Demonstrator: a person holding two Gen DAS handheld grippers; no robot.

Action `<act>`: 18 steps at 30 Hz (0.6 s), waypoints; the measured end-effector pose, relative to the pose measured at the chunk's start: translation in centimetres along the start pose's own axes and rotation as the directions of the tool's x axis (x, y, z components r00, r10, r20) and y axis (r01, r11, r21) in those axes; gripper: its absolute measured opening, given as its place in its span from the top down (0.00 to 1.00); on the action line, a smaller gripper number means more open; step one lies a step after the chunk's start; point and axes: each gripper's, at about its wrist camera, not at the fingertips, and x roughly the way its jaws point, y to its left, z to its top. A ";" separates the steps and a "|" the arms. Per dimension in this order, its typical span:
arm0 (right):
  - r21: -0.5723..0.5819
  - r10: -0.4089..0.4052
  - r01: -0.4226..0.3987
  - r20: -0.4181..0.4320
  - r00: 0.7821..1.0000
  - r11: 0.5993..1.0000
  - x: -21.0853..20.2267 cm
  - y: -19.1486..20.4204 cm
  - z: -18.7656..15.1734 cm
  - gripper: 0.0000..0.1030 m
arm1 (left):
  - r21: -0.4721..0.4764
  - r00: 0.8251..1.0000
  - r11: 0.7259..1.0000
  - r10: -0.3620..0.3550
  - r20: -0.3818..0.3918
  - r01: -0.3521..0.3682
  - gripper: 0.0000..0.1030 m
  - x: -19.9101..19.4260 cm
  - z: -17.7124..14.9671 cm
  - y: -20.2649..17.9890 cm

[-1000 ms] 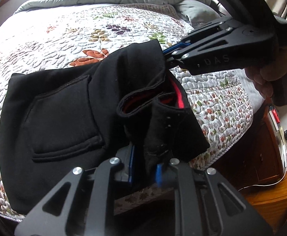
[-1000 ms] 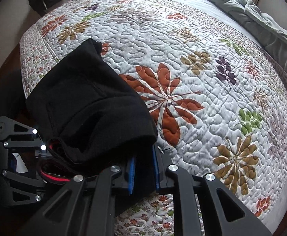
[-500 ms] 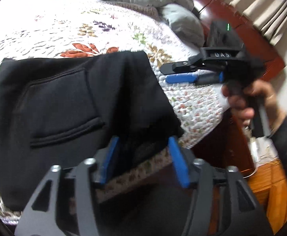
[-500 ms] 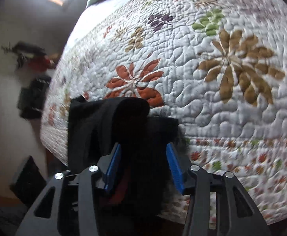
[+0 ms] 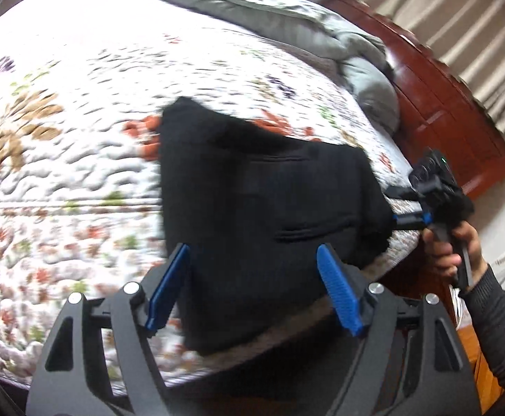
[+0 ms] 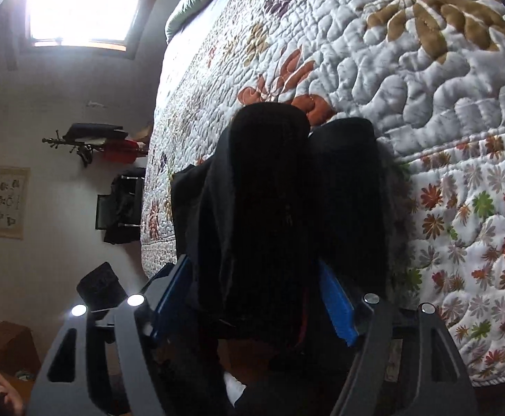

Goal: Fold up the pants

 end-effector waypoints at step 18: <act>-0.190 -0.147 0.184 0.192 0.970 0.964 -7.9 5.2 -1.6 0.84 | -0.059 0.999 0.998 -0.011 0.030 0.013 0.27 -0.8 1.0 2.2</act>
